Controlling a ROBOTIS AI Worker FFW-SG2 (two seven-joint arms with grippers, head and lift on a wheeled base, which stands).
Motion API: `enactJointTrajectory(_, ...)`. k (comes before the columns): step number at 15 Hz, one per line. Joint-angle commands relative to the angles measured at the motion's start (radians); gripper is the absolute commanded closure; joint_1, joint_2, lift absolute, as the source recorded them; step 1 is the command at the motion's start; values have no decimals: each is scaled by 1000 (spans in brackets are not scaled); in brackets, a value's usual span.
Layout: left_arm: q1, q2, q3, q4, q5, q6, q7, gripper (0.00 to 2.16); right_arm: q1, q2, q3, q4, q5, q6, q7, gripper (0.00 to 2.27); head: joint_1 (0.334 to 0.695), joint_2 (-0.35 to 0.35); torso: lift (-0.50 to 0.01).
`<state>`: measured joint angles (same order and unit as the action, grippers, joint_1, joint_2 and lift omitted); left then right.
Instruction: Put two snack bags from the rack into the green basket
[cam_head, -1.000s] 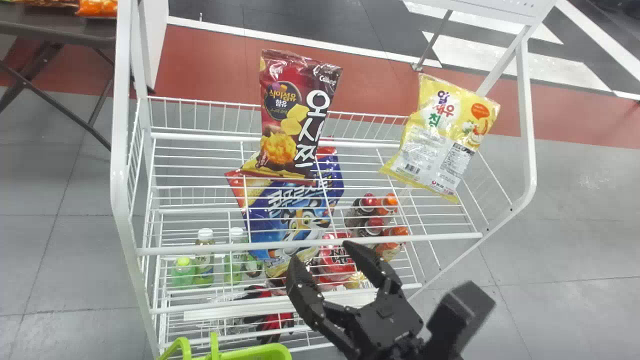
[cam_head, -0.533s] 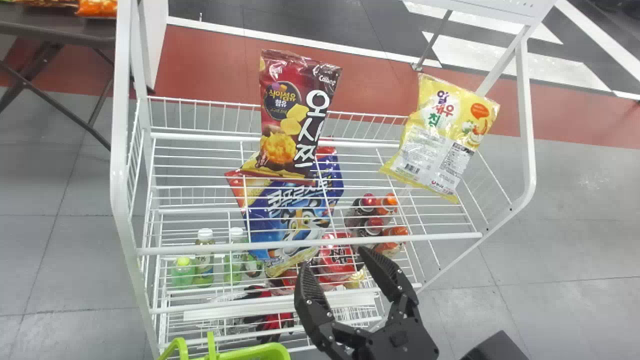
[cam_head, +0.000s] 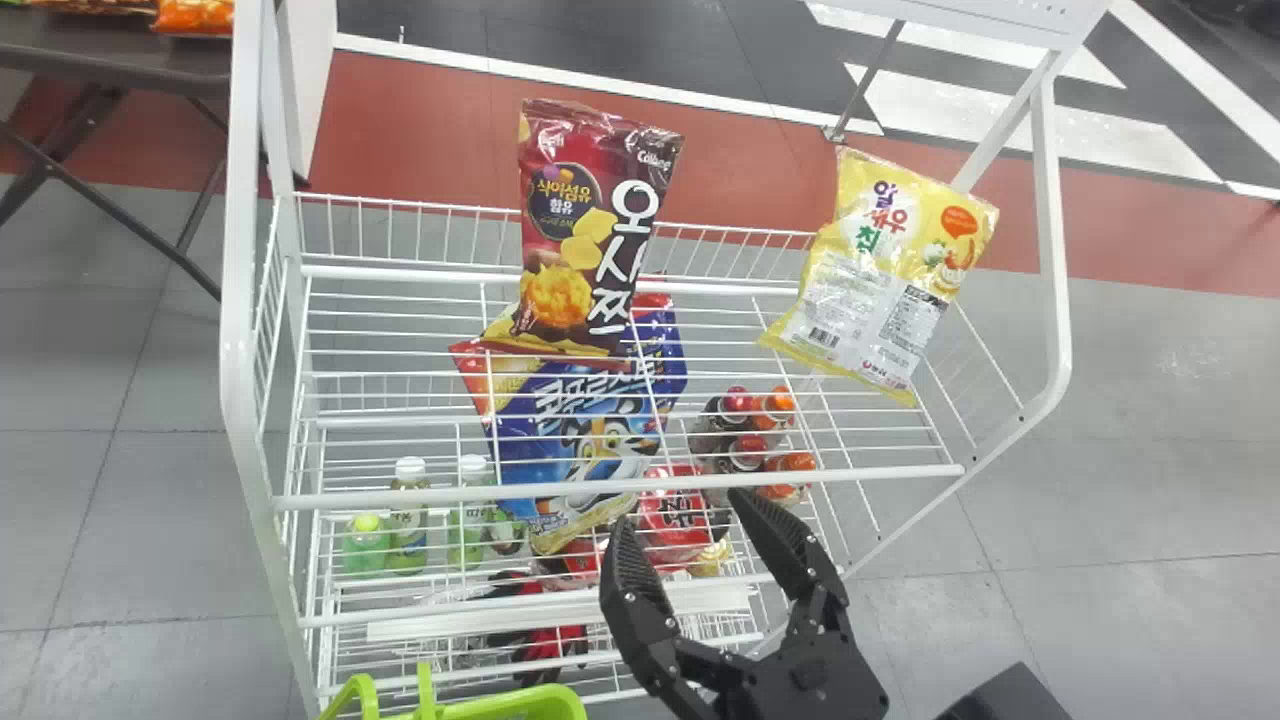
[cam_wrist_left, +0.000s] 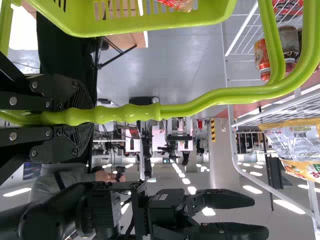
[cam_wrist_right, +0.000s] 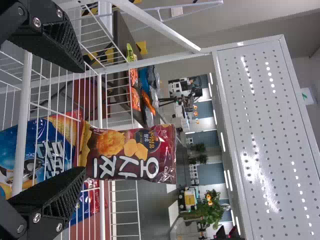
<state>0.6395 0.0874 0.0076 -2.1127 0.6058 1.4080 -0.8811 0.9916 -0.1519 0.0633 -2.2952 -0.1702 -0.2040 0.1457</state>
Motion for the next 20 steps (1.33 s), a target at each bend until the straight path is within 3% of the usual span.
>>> enactJointTrajectory(1, 0, 0, 0, -3, 2, 6, -1, 2138, 7, -3, -7, -6, -9, -11, 0, 130, 695, -350, -7)
enactJointTrajectory(20, 35, 0, -6, -55, 5, 43, 4, 2138, 33, -15, -31, -17, -46, -54, 2, 130, 695, -350, -7)
